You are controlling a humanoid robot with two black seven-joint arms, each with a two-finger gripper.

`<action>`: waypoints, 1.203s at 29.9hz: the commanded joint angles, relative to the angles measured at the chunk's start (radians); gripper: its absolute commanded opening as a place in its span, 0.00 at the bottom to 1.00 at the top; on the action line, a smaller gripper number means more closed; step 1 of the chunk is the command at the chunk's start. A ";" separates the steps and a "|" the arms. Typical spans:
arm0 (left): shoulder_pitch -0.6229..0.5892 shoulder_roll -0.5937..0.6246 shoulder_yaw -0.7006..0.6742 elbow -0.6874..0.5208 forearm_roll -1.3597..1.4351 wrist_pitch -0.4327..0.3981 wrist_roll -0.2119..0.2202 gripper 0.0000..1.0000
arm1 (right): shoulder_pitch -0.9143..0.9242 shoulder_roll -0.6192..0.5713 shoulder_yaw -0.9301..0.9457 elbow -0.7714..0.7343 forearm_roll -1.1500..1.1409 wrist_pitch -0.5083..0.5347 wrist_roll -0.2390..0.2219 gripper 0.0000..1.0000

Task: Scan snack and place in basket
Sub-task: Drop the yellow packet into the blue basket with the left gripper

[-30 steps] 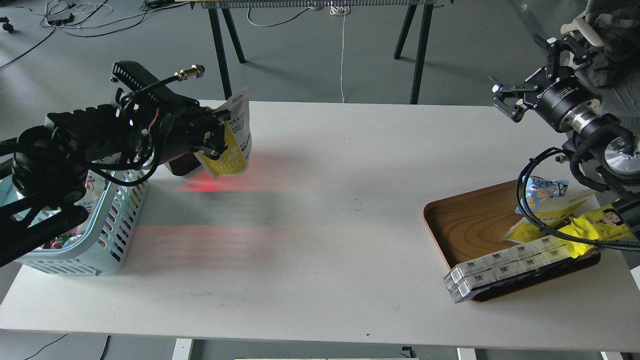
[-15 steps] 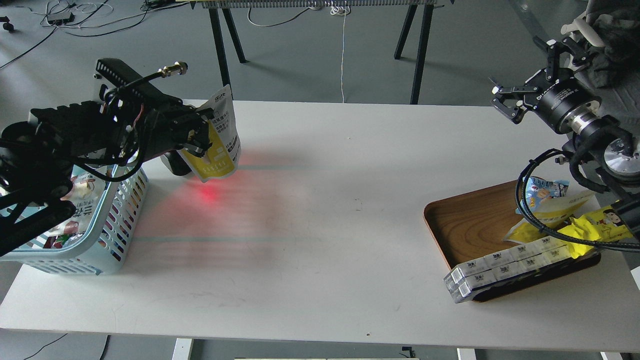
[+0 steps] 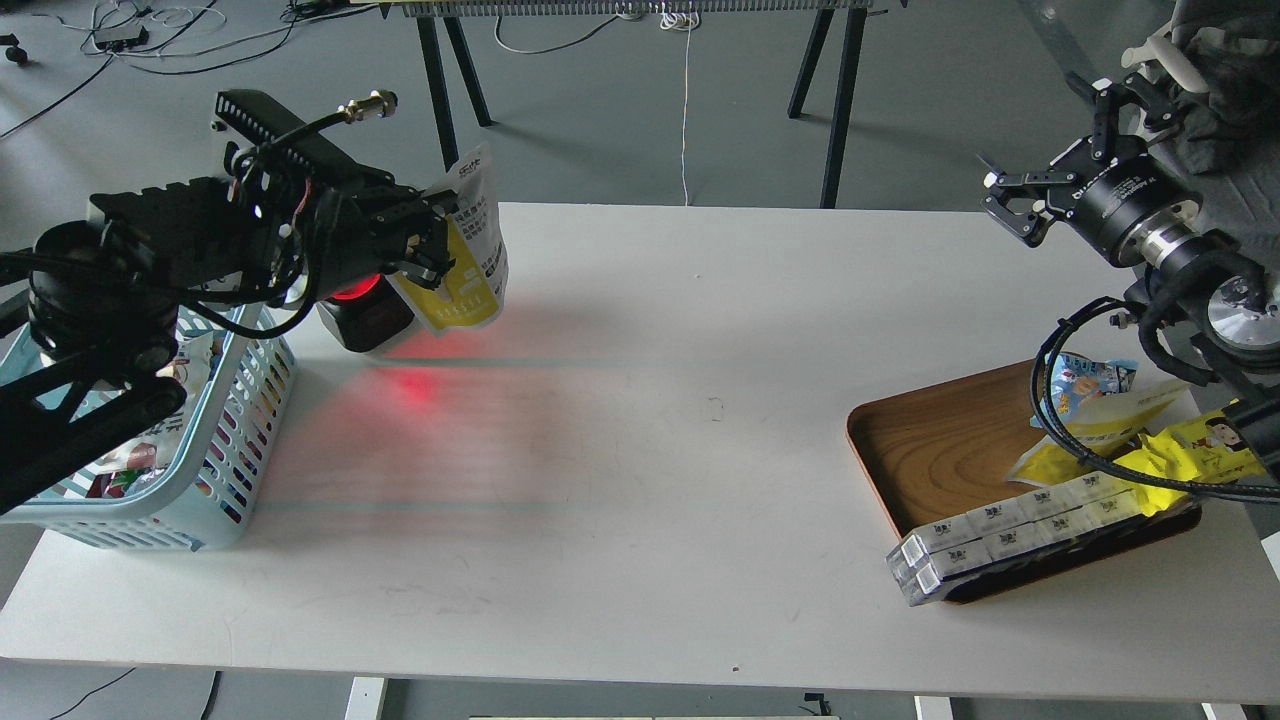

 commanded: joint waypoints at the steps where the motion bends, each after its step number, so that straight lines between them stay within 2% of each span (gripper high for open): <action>1: -0.003 0.003 -0.030 0.000 -0.005 0.000 -0.003 0.01 | 0.001 -0.001 0.000 0.000 0.000 0.000 0.000 0.98; 8: -0.014 0.038 -0.206 -0.004 -0.063 0.000 -0.018 0.01 | 0.001 -0.001 0.002 -0.001 0.000 0.000 0.000 0.98; 13: -0.068 0.142 -0.245 -0.007 -0.064 0.000 -0.084 0.01 | 0.005 -0.001 0.002 -0.001 0.000 0.000 0.000 0.98; 17: -0.065 0.271 -0.285 -0.006 -0.109 0.000 -0.149 0.01 | 0.005 -0.001 0.002 -0.001 -0.001 0.002 0.000 0.98; 21: -0.056 0.438 -0.277 -0.001 -0.260 0.000 -0.178 0.01 | 0.004 -0.001 0.000 0.000 -0.001 0.002 0.000 0.98; 27: -0.048 0.632 -0.165 0.000 -0.322 0.000 -0.262 0.01 | 0.002 -0.001 -0.002 0.000 -0.001 0.003 0.000 0.98; 31: -0.048 0.731 0.012 0.005 -0.324 0.131 -0.311 0.01 | 0.001 0.001 0.000 0.000 -0.001 0.002 0.000 0.98; 36: -0.048 0.802 0.212 0.022 -0.324 0.284 -0.342 0.01 | -0.001 0.001 -0.002 0.000 -0.001 0.003 0.000 0.98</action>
